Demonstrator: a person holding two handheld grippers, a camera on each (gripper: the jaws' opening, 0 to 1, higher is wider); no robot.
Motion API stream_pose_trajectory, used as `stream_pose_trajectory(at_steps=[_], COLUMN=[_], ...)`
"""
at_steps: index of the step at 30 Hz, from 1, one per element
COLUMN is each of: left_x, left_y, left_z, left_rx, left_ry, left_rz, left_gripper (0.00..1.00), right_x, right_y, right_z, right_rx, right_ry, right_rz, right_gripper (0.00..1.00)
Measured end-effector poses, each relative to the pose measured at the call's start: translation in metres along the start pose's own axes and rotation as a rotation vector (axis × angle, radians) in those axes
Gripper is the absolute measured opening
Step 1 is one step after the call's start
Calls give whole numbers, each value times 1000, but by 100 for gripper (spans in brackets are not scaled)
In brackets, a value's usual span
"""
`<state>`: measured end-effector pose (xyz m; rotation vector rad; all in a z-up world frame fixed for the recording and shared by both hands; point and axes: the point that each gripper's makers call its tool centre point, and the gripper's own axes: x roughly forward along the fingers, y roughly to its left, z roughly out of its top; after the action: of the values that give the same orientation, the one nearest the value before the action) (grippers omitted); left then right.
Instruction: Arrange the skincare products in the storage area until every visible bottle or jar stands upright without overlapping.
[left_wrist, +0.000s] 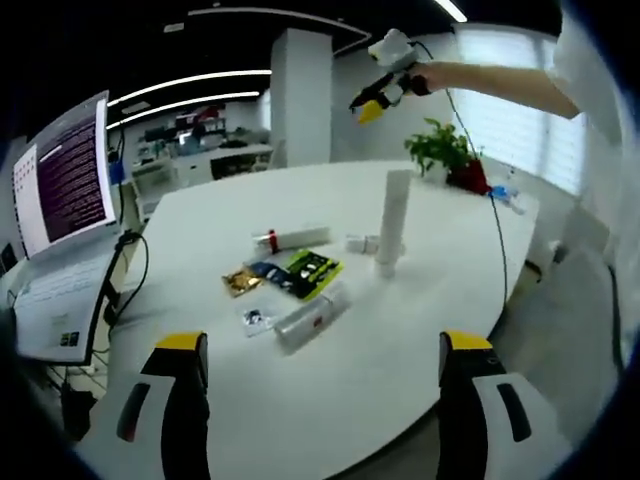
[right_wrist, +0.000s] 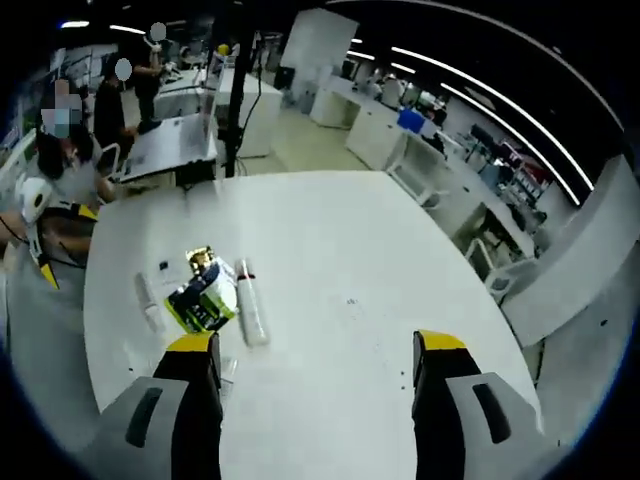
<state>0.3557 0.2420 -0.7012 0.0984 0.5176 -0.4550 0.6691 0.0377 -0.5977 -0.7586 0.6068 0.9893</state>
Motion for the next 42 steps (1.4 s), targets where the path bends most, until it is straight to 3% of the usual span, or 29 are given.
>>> stream_pose_trajectory(at_steps=[4,10,21,27,42], left_x=[1,1,1,1,1], left_y=[3,9,23,25,27], left_z=[-1,-3,-9,-10,-12], left_rx=[-12,-39,-102,-122,-128], left_ry=[8,12,15,18,23], left_rz=[8,30,59,67,80], left_gripper=[87,87,85,85,85], right_x=[41,85,161,190,227], right_y=[14,35,73,88,108], right_z=[-14,-26,-31,-32,-37], right_rx=[-11,-32,-91,-122,-180], right_ry=[65,105,158,177,234], right_rz=[83,163,294,340,373], right_gripper=[73,70,57,52,41])
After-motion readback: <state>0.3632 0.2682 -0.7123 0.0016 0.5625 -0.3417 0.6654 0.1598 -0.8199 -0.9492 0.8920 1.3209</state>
